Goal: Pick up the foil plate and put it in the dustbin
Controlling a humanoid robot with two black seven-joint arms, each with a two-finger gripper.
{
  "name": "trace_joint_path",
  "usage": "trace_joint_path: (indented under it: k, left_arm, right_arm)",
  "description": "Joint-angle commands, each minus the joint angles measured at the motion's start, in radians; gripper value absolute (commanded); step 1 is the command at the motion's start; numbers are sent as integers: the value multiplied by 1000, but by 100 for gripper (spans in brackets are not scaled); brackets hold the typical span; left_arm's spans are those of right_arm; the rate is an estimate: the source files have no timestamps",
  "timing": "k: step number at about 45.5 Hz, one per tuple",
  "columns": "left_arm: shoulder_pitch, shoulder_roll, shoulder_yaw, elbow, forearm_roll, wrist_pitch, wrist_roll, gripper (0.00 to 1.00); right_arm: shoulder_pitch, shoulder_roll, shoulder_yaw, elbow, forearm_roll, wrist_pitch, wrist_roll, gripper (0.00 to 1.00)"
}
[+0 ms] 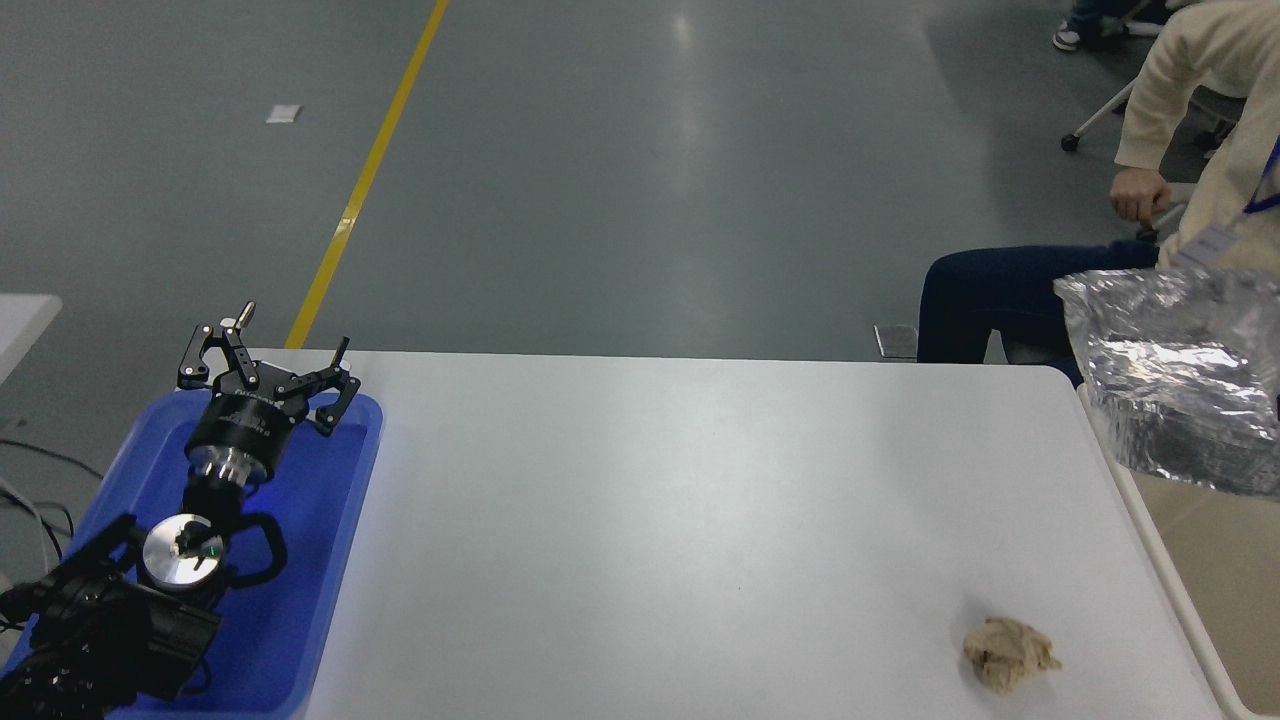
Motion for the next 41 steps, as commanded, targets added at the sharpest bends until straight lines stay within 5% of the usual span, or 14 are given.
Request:
trace_joint_path:
  k: [1, 10, 20, 30, 41]
  left_arm:
    - [0, 0, 1, 0, -1, 2, 0, 100]
    - [0, 0, 0, 0, -1, 2, -2, 100]
    - [-1, 0, 1, 0, -1, 2, -2, 100]
    - [0, 0, 0, 0, -1, 0, 0, 100]
    - [-1, 0, 0, 0, -1, 2, -2, 100]
  right_arm:
    - [-322, -118, 50, -206, 11, -198, 0, 0]
    - [-681, -213, 354, -366, 11, -341, -2, 0]
    - [-1165, -192, 734, -662, 64, -407, -20, 0]
    - [-1544, -67, 1081, -879, 84, -499, -23, 0]
    - [-1697, 147, 1139, -1189, 89, -520, -28, 0]
